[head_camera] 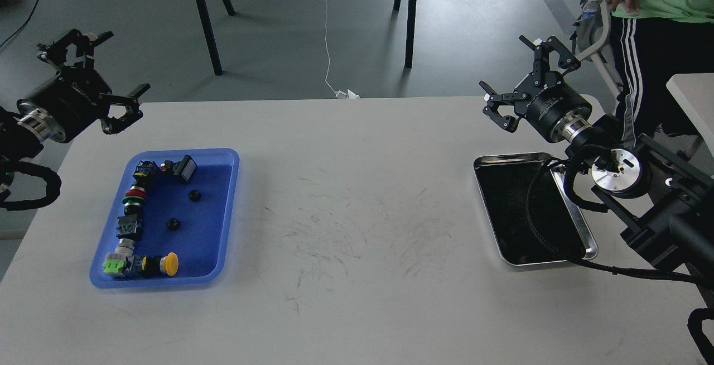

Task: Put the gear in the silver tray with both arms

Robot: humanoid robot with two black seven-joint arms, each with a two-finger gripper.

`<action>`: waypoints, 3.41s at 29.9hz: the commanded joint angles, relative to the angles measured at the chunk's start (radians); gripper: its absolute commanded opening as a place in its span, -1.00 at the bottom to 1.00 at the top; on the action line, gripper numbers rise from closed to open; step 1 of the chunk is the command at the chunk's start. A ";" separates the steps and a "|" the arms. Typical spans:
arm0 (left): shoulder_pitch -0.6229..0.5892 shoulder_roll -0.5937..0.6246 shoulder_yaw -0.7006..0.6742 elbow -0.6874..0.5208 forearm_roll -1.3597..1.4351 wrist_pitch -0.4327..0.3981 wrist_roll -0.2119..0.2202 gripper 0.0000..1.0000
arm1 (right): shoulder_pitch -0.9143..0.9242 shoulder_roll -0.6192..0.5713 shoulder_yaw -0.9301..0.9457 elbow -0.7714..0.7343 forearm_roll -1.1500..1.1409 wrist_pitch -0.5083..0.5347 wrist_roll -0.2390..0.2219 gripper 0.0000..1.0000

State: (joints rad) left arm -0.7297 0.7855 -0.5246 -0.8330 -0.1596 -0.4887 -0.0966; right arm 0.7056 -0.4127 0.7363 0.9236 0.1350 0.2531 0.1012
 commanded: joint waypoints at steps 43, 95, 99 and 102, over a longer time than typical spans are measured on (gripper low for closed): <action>-0.028 -0.026 -0.002 0.017 -0.005 0.000 0.000 0.98 | 0.006 0.014 0.009 -0.008 0.000 -0.005 -0.015 0.98; -0.105 0.000 -0.008 0.081 -0.015 0.000 0.026 0.98 | -0.002 0.011 0.023 -0.005 -0.002 -0.003 -0.009 0.98; -0.108 -0.002 -0.005 0.092 -0.014 0.000 0.057 0.98 | -0.006 0.012 0.024 -0.003 -0.002 -0.003 -0.008 0.98; -0.106 -0.009 0.005 0.087 -0.006 0.000 0.061 0.98 | -0.008 0.012 0.025 -0.003 -0.002 -0.003 -0.008 0.98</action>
State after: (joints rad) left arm -0.8370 0.7830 -0.5276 -0.7443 -0.1704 -0.4887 -0.0420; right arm 0.6991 -0.4016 0.7596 0.9197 0.1334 0.2501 0.0932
